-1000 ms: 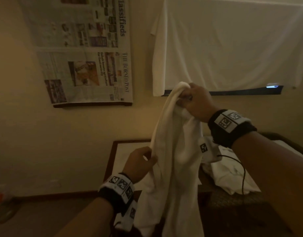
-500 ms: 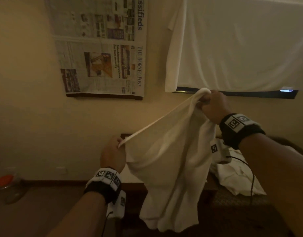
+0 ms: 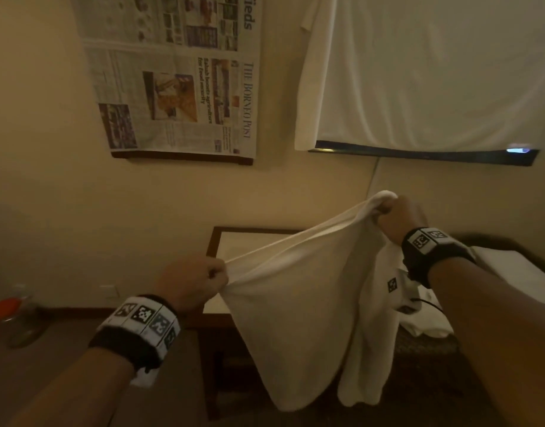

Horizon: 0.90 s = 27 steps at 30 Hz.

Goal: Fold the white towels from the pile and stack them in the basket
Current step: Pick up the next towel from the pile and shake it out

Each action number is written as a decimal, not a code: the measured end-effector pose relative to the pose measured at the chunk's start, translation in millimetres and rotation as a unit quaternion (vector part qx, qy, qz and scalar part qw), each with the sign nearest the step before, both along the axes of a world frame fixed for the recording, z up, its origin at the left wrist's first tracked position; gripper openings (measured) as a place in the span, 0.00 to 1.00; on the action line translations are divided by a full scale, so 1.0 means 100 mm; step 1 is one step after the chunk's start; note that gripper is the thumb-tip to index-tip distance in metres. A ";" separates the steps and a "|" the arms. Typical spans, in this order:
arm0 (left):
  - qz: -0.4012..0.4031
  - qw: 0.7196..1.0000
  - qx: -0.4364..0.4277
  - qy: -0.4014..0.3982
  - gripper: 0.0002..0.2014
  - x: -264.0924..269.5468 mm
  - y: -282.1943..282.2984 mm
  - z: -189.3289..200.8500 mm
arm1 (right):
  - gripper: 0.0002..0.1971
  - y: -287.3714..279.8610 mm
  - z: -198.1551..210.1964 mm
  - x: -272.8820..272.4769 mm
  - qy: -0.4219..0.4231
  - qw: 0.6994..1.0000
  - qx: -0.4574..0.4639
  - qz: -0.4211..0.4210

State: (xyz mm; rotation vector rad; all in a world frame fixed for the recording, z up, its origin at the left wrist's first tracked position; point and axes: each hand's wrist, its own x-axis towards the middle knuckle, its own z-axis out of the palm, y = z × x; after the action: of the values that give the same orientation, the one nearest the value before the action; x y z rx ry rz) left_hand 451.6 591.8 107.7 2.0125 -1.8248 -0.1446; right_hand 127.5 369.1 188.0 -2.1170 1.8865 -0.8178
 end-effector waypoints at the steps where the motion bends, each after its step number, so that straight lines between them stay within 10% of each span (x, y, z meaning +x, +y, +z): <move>1: 0.017 0.999 0.014 -0.027 0.16 0.04 -0.01 0.00 | 0.09 0.01 -0.03 -0.02 0.008 1.000 -0.002 0.006; 9: 0.150 0.955 -0.156 0.203 0.08 0.19 -0.28 -0.31 | 0.10 0.02 -0.56 -0.19 0.021 0.997 0.028 0.067; 20: 0.365 0.921 0.050 0.128 0.14 0.87 -0.09 -0.92 | 0.16 0.14 -1.43 -1.00 0.013 0.991 0.112 -0.072; 27: 0.391 0.914 0.042 0.097 0.18 1.16 0.01 -0.62 | 0.15 0.14 -1.21 -1.15 0.028 0.986 0.068 -0.153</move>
State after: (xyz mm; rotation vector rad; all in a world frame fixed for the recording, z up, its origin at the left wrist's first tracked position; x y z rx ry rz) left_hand 568.1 592.7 45.3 2.5166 -0.8049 -0.1739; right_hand 12.7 383.3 67.0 -1.8146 2.2619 -0.6663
